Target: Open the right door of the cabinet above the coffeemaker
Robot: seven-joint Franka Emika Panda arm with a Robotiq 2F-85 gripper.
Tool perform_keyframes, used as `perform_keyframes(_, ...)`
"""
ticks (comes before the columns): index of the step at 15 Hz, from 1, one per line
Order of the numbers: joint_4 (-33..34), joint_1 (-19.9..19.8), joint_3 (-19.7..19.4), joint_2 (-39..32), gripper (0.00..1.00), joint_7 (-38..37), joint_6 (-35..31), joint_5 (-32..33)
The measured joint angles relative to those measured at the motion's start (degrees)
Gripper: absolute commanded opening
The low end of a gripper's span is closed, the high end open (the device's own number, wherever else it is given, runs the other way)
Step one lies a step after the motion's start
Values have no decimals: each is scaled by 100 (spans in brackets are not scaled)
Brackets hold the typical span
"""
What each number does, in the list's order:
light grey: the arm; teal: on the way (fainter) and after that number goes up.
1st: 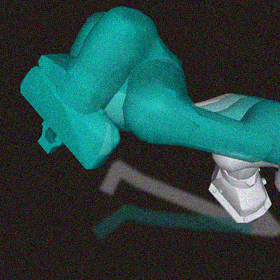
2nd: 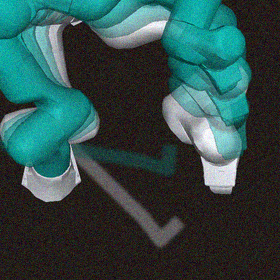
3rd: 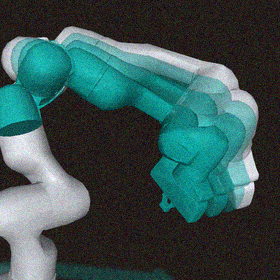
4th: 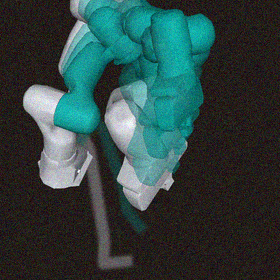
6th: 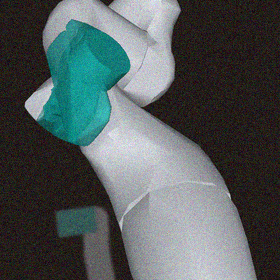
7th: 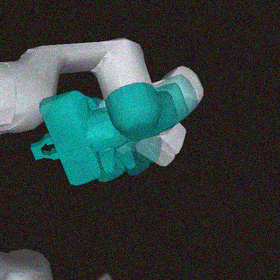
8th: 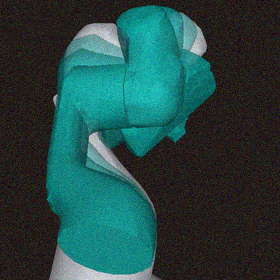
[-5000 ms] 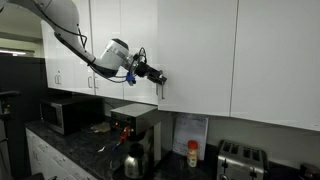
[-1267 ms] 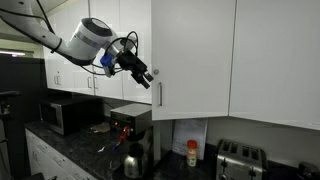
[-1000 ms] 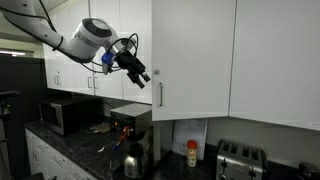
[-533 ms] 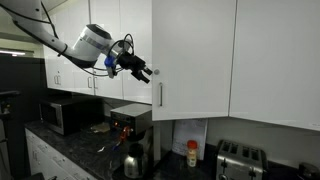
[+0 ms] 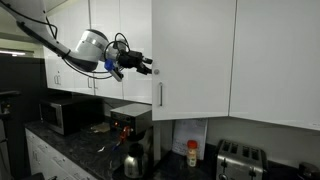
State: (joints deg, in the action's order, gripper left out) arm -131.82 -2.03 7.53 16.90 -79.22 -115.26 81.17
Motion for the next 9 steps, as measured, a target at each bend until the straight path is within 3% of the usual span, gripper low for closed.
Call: perform_keyframes(9, 94, 182, -171, -218, 100, -230, 1364, 104)
